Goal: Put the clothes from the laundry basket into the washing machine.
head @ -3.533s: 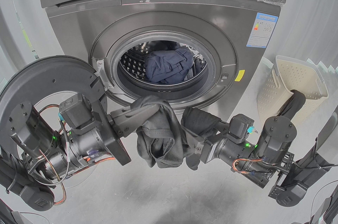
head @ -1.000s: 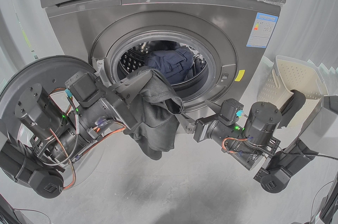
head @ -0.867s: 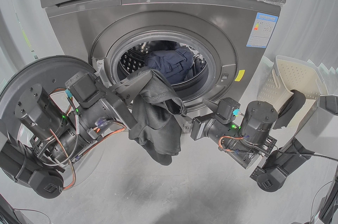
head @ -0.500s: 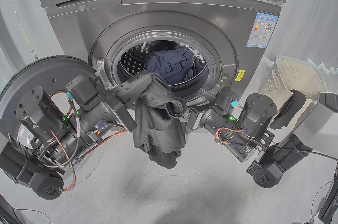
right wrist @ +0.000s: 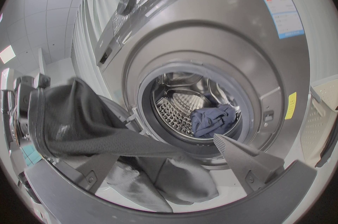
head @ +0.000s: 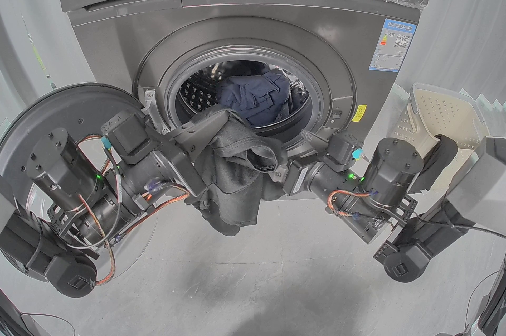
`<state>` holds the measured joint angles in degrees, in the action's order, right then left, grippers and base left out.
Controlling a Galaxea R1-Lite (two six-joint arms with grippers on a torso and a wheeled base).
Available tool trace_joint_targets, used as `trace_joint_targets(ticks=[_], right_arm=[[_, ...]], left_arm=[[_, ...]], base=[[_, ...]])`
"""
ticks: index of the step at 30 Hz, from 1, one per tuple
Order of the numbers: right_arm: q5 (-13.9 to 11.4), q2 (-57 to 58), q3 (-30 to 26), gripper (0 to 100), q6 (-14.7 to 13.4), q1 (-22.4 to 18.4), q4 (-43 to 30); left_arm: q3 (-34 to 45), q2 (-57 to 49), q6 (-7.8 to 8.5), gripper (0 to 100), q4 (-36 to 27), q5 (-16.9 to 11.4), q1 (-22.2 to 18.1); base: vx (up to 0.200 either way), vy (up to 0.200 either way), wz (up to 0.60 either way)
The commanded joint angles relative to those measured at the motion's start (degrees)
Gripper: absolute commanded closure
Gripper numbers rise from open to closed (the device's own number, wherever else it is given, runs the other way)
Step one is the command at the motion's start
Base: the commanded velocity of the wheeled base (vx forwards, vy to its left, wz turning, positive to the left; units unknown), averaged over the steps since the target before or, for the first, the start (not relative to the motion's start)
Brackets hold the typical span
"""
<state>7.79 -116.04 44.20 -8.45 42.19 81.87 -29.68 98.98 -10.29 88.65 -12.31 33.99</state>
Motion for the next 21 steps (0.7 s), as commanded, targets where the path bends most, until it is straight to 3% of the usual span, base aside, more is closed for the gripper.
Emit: trace_joint_targets(ticks=[1, 4, 9, 10, 16, 21], right_arm=[[-0.49, -5.16, 1.32, 0, 0.01, 0.52, 0.83], [-1.29, -7.88, 3.35, 0, 0.01, 0.61, 1.62], [-1.37, -8.24, 4.84, 0, -0.17, 1.05, 2.06], [-1.46, -8.24, 4.93, 100, -0.17, 1.05, 2.33], [-2.52, -7.18, 4.31, 100, -0.17, 1.49, 3.21], [-2.52, -0.32, -1.05, 100, 0.1, 1.67, 3.21]], left_arm=[[-0.46, -0.45, -0.52, 100, 0.12, 0.01, -0.06], [-0.46, -0.63, -1.49, 100, 0.12, 0.01, 0.03], [-0.55, -0.54, -1.49, 100, 0.03, -0.08, 0.03], [-0.64, -0.45, -1.58, 100, 0.12, -0.08, -0.06], [-0.37, -0.1, -1.58, 100, 0.03, -0.08, -0.06], [-0.02, 0.96, -2.02, 100, 0.03, 0.01, -0.15]], base=[[0.0, 0.0, 0.0], [0.0, 0.0, 0.0], [0.0, 0.0, 0.0], [0.0, 0.0, 0.0], [0.0, 0.0, 0.0], [0.0, 0.0, 0.0]])
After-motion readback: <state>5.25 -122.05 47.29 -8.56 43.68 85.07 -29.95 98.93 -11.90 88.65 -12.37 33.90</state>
